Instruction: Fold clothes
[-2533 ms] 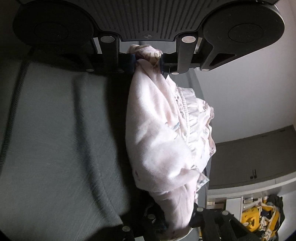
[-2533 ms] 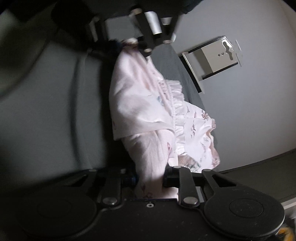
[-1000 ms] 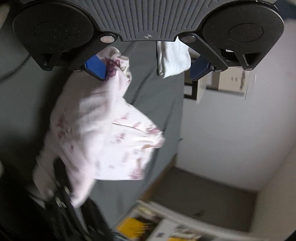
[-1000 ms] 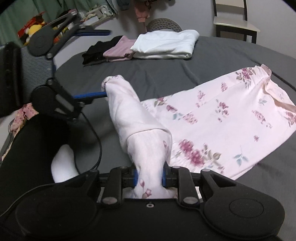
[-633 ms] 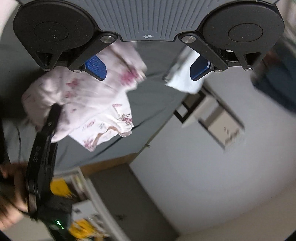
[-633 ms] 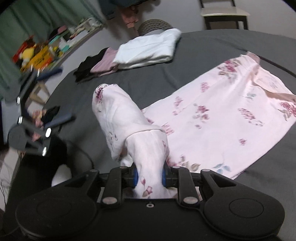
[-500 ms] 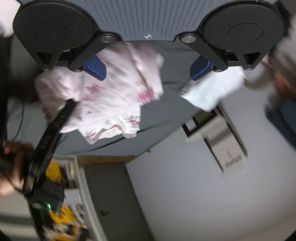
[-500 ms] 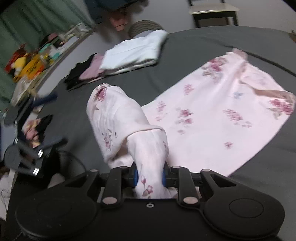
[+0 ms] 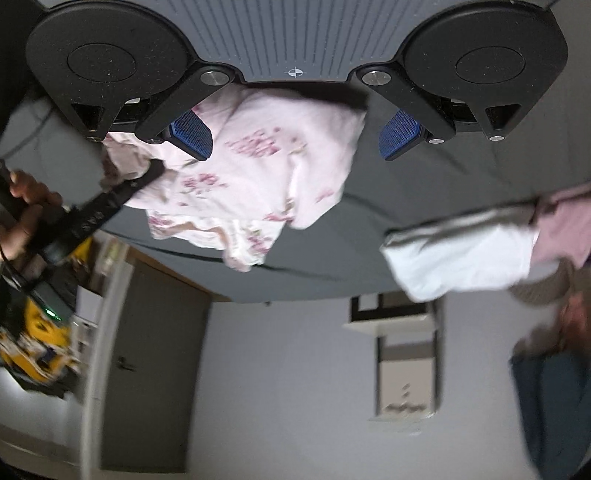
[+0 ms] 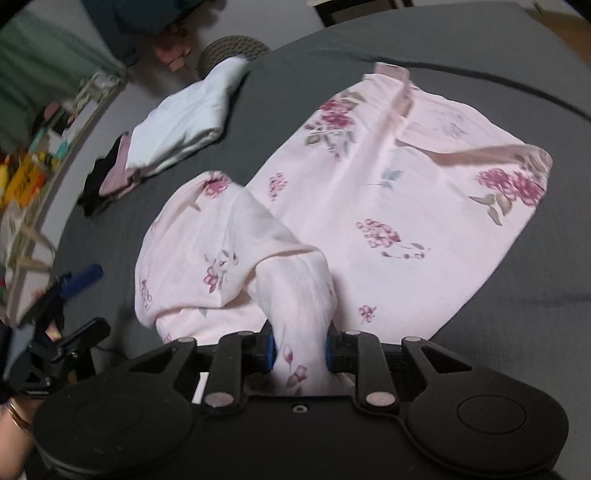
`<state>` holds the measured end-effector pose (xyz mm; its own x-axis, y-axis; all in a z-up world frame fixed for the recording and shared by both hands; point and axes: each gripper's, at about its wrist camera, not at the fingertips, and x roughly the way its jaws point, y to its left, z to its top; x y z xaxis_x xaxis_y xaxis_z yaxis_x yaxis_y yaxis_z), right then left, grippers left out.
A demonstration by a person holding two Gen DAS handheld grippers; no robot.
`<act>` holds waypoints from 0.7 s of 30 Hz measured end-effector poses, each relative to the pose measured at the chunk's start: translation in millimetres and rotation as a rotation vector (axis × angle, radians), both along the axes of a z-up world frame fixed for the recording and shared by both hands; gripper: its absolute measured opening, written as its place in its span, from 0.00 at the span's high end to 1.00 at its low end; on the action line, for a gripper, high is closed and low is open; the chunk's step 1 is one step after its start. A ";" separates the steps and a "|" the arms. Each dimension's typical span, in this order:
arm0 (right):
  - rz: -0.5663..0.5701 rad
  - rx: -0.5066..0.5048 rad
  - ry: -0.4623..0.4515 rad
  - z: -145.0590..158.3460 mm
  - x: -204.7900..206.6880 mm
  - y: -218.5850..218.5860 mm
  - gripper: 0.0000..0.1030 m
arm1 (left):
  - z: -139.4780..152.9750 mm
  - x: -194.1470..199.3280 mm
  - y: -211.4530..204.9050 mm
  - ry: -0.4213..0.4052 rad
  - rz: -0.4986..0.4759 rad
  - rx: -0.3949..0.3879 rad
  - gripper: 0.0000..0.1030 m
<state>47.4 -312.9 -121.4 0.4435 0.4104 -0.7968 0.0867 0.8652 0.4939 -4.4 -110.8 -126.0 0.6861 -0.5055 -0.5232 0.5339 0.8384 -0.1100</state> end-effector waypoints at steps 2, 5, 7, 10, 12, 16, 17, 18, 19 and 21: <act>-0.044 0.027 0.009 -5.5 0.1 -7.4 0.78 | -7.8 2.7 7.4 0.018 0.024 -0.024 0.05; -0.077 0.072 0.035 -16.8 -1.3 -14.3 0.74 | -18.7 6.1 15.6 0.063 0.010 -0.084 0.05; -0.090 0.067 0.044 -19.1 -3.2 -16.2 0.65 | -22.7 10.9 16.8 0.086 0.002 -0.104 0.05; -0.142 0.028 0.019 -10.1 -8.8 -22.0 0.49 | -27.2 15.9 17.2 0.103 0.013 -0.122 0.05; -0.154 -0.020 -0.001 1.6 -15.5 -23.1 0.46 | -29.5 18.3 16.5 0.102 0.016 -0.115 0.05; -0.120 -0.175 -0.079 35.1 -37.7 -7.9 0.44 | -25.9 18.1 15.7 0.053 0.003 -0.076 0.05; -0.100 -0.233 -0.099 43.1 -45.4 3.9 0.37 | -24.3 15.1 13.5 0.005 -0.012 -0.044 0.05; -0.076 -0.287 -0.119 49.7 -53.5 15.3 0.33 | -22.0 11.5 11.3 -0.048 -0.033 -0.006 0.05; -0.036 -0.341 -0.141 53.6 -62.6 30.0 0.31 | -19.3 7.5 8.6 -0.106 -0.068 0.040 0.05; 0.070 -0.432 -0.166 55.0 -78.0 64.7 0.31 | -14.5 0.9 4.0 -0.207 -0.151 0.130 0.05</act>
<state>-30.6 -248.3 -66.4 0.5627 0.0898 -0.8218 -0.0289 0.9956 0.0890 -3.6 -106.9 -140.4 0.7069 -0.5479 -0.4473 0.6537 0.7476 0.1174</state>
